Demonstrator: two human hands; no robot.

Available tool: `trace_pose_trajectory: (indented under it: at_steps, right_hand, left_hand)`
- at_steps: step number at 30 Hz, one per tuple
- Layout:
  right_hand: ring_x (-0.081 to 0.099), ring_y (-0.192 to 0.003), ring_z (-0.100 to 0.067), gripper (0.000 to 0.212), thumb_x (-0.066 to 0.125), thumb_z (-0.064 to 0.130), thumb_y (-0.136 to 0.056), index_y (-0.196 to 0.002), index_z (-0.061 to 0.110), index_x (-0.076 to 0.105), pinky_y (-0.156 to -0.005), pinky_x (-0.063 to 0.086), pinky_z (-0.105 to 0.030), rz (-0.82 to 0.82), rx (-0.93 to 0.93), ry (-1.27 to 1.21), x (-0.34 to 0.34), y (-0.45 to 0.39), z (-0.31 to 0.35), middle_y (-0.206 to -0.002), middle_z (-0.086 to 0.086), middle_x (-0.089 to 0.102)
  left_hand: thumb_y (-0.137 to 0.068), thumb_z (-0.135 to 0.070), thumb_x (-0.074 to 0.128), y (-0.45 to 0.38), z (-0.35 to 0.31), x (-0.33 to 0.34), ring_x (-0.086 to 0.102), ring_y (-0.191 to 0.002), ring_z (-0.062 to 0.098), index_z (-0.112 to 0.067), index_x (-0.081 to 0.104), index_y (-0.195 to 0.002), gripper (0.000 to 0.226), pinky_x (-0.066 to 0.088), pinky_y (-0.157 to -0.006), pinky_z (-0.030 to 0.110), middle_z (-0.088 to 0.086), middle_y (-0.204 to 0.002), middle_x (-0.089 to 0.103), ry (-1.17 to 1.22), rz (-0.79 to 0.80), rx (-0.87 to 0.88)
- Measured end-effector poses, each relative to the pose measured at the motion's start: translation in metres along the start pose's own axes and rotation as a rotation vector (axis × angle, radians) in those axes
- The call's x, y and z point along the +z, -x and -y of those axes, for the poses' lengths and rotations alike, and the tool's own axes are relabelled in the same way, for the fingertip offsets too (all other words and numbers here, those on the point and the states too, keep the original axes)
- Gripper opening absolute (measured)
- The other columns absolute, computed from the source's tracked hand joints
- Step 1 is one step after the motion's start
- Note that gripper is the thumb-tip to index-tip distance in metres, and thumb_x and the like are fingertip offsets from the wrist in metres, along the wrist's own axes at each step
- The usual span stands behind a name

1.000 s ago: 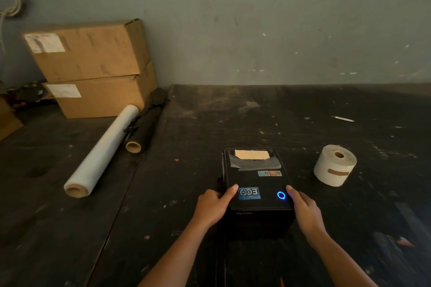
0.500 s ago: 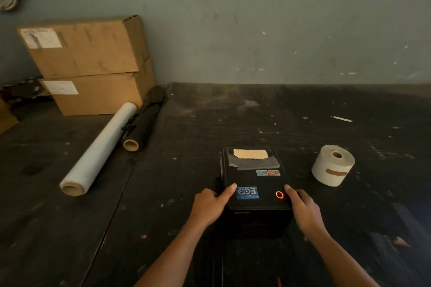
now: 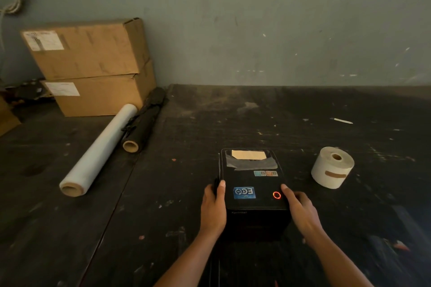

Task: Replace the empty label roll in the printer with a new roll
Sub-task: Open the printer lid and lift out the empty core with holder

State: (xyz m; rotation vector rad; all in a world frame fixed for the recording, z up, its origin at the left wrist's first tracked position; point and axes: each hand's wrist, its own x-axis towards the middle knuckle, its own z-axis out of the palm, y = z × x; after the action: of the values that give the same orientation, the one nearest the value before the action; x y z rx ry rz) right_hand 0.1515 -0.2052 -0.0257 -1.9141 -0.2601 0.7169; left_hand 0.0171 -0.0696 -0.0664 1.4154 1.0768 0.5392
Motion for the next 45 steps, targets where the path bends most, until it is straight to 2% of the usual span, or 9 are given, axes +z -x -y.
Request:
trace_pose_trajectory:
  at_steps: [7, 11, 14, 19, 24, 29, 33, 37, 45]
  right_hand:
    - [0.037, -0.135, -0.032, 0.081, 0.038, 0.065, -0.086, -0.145, 0.011, 0.031, -0.110, 0.026, -0.050, 0.090, 0.000, -0.028, -0.011, -0.022, 0.027, -0.147, -0.016, 0.041]
    - [0.045, -0.125, -0.025, 0.070, 0.045, 0.059, -0.086, -0.140, 0.014, 0.039, -0.107, 0.031, -0.044, 0.214, -0.131, 0.015, -0.026, -0.032, 0.048, -0.137, -0.010, 0.050]
    - [0.052, -0.117, -0.019, 0.063, 0.049, 0.055, -0.087, -0.139, 0.019, 0.043, -0.100, 0.041, -0.038, 0.244, -0.252, 0.180, -0.030, -0.046, 0.064, -0.131, -0.004, 0.057]
    - [0.061, -0.079, -0.006, 0.045, 0.042, 0.054, -0.091, -0.110, 0.017, 0.059, -0.062, 0.044, -0.020, 0.139, -0.399, 0.290, -0.021, -0.075, 0.102, -0.093, 0.000, 0.066]
    - [0.048, -0.086, 0.000, 0.052, 0.038, 0.049, -0.095, -0.137, 0.018, 0.043, -0.069, 0.035, -0.011, 0.083, -0.423, 0.058, 0.002, -0.100, 0.122, -0.113, 0.005, 0.057]
    - [0.047, -0.085, -0.003, 0.053, 0.037, 0.048, -0.096, -0.136, 0.013, 0.044, -0.088, 0.033, -0.025, 0.042, -0.387, -0.026, 0.011, -0.121, 0.132, -0.110, 0.003, 0.052]
    - [0.047, -0.123, -0.018, 0.065, 0.034, 0.058, -0.092, -0.142, 0.017, 0.040, -0.100, 0.034, -0.034, 0.049, -0.318, -0.022, 0.014, -0.140, 0.132, -0.140, -0.004, 0.050]
    - [0.043, -0.131, -0.018, 0.067, 0.031, 0.067, -0.087, -0.138, 0.026, 0.046, -0.104, 0.031, -0.036, 0.141, -0.271, -0.085, 0.006, -0.144, 0.120, -0.142, 0.000, 0.050]
    - [0.042, -0.132, -0.018, 0.062, 0.056, 0.040, -0.089, -0.143, 0.020, 0.034, -0.105, 0.039, -0.037, 0.180, -0.349, 0.321, -0.005, -0.109, 0.032, -0.145, -0.003, 0.044]
  left_hand:
    - [-0.096, -0.055, 0.033, -0.017, -0.037, 0.005, 0.040, -0.134, 0.019, -0.023, 0.031, -0.147, 0.060, 0.031, -0.112, 0.042, 0.001, -0.146, 0.043, 0.105, -0.055, 0.092]
    - [-0.094, -0.055, 0.037, -0.045, -0.072, 0.007, 0.050, -0.116, 0.014, -0.027, 0.051, -0.129, 0.047, 0.037, -0.104, 0.038, -0.008, -0.118, 0.058, 0.190, -0.086, 0.042]
    - [-0.079, -0.070, 0.044, -0.069, -0.101, 0.011, 0.056, -0.118, 0.022, -0.026, 0.056, -0.127, 0.067, 0.040, -0.106, 0.047, 0.001, -0.128, 0.060, 0.285, -0.119, -0.057]
    - [-0.092, -0.058, 0.043, -0.101, -0.151, 0.010, 0.064, -0.089, 0.022, -0.012, 0.056, -0.124, 0.057, 0.048, -0.082, 0.036, 0.006, -0.112, 0.066, 0.340, -0.060, -0.170]
    - [-0.073, -0.072, 0.057, -0.111, -0.153, 0.011, 0.066, -0.103, 0.018, -0.024, 0.060, -0.121, 0.068, 0.050, -0.096, 0.040, 0.002, -0.116, 0.069, 0.153, 0.062, 0.020]
    - [-0.086, -0.060, 0.052, -0.124, -0.143, 0.006, 0.066, -0.102, 0.011, -0.032, 0.063, -0.112, 0.040, 0.049, -0.095, 0.037, -0.004, -0.110, 0.072, 0.096, 0.103, 0.100]
    - [-0.086, -0.063, 0.050, -0.133, -0.148, 0.007, 0.065, -0.104, 0.012, -0.036, 0.063, -0.104, 0.036, 0.046, -0.100, 0.041, -0.004, -0.109, 0.071, 0.080, 0.090, 0.096]
    - [-0.083, -0.071, 0.045, -0.132, -0.141, 0.006, 0.060, -0.115, 0.013, -0.032, 0.063, -0.120, 0.057, 0.038, -0.109, 0.045, -0.005, -0.118, 0.069, 0.129, 0.083, 0.052]
    - [-0.087, -0.061, 0.048, -0.096, -0.069, -0.008, 0.044, -0.129, 0.009, -0.025, 0.046, -0.140, 0.064, 0.036, -0.107, 0.031, -0.007, -0.139, 0.051, -0.087, -0.001, 0.087]
